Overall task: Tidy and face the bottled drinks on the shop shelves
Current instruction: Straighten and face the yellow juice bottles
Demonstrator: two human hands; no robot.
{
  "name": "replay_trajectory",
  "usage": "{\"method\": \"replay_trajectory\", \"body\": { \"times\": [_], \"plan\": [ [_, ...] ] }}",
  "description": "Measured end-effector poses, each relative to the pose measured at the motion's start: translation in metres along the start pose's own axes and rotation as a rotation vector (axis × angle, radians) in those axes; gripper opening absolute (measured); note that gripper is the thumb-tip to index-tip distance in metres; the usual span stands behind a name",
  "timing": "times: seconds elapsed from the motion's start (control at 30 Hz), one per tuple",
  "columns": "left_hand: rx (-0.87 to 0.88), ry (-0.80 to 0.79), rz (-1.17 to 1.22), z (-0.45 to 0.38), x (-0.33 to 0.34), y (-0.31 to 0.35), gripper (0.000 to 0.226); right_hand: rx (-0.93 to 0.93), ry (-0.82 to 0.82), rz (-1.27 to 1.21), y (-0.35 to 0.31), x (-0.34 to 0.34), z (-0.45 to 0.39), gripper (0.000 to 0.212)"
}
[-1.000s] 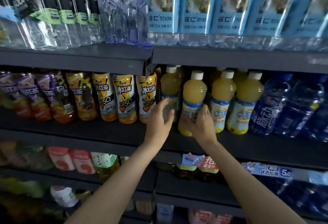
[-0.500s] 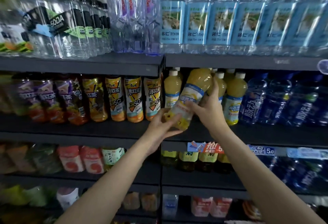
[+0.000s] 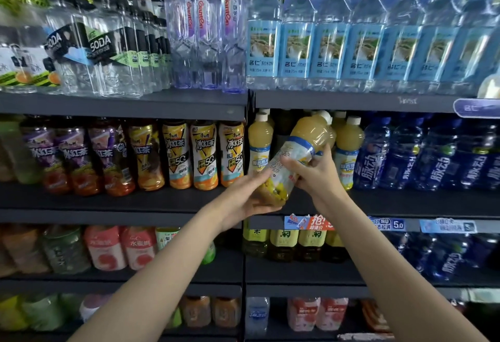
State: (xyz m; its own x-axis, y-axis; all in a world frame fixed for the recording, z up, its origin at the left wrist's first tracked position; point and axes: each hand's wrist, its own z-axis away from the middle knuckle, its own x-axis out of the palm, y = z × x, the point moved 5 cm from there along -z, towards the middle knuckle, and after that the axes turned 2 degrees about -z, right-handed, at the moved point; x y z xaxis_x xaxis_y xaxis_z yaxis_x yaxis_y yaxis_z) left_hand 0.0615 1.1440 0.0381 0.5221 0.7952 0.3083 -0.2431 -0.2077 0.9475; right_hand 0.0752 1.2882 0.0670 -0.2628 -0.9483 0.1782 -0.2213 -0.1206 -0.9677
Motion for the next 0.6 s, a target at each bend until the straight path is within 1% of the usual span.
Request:
{"method": "replay_trajectory", "body": {
  "times": [0.03, 0.07, 0.13, 0.17, 0.2, 0.23, 0.27, 0.33, 0.37, 0.4, 0.5, 0.57, 0.6],
  "plan": [
    [0.059, 0.048, -0.079, -0.001, 0.000, 0.002, 0.039, 0.006, 0.004, 0.017, -0.004, 0.001, 0.000, 0.066],
    [0.146, 0.133, -0.239, -0.002, -0.001, 0.007, 0.045, 0.022, 0.023, 0.050, -0.007, 0.001, -0.001, 0.058],
    [0.396, 0.358, -0.679, -0.002, -0.004, 0.020, 0.052, 0.087, 0.060, 0.080, -0.009, 0.000, -0.003, 0.051],
    [0.547, 0.445, -0.855, 0.002, -0.002, 0.026, 0.056, 0.127, 0.072, 0.061, -0.007, -0.001, -0.003, 0.051],
    [0.689, 0.480, -0.993, 0.006, 0.002, 0.030, 0.059, 0.161, 0.078, 0.022, -0.005, -0.001, -0.002, 0.051],
    [0.794, 0.475, -1.100, 0.009, 0.005, 0.033, 0.063, 0.188, 0.077, -0.026, -0.001, 0.000, -0.001, 0.051],
    [0.858, 0.457, -1.179, 0.012, 0.008, 0.034, 0.065, 0.210, 0.070, -0.074, 0.002, 0.000, 0.000, 0.049],
    [0.877, 0.384, -1.219, 0.011, 0.006, 0.036, 0.066, 0.230, 0.054, -0.163, 0.007, -0.002, 0.002, 0.045],
    [0.846, 0.339, -1.169, 0.009, 0.003, 0.037, 0.063, 0.227, 0.049, -0.195, 0.008, -0.003, 0.002, 0.044],
    [0.794, 0.302, -1.086, 0.007, 0.000, 0.039, 0.059, 0.215, 0.045, -0.211, 0.009, -0.005, 0.001, 0.044],
    [0.561, 0.173, -0.839, -0.001, -0.010, 0.036, 0.049, 0.174, 0.055, -0.222, 0.009, -0.011, -0.002, 0.043],
    [0.500, 0.124, -0.762, -0.011, -0.016, 0.035, 0.046, 0.148, 0.054, -0.209, 0.009, -0.011, -0.011, 0.043],
    [0.496, 0.121, -0.780, -0.016, -0.019, 0.035, 0.046, 0.132, 0.057, -0.194, 0.010, -0.011, -0.017, 0.044]
  ]
}}
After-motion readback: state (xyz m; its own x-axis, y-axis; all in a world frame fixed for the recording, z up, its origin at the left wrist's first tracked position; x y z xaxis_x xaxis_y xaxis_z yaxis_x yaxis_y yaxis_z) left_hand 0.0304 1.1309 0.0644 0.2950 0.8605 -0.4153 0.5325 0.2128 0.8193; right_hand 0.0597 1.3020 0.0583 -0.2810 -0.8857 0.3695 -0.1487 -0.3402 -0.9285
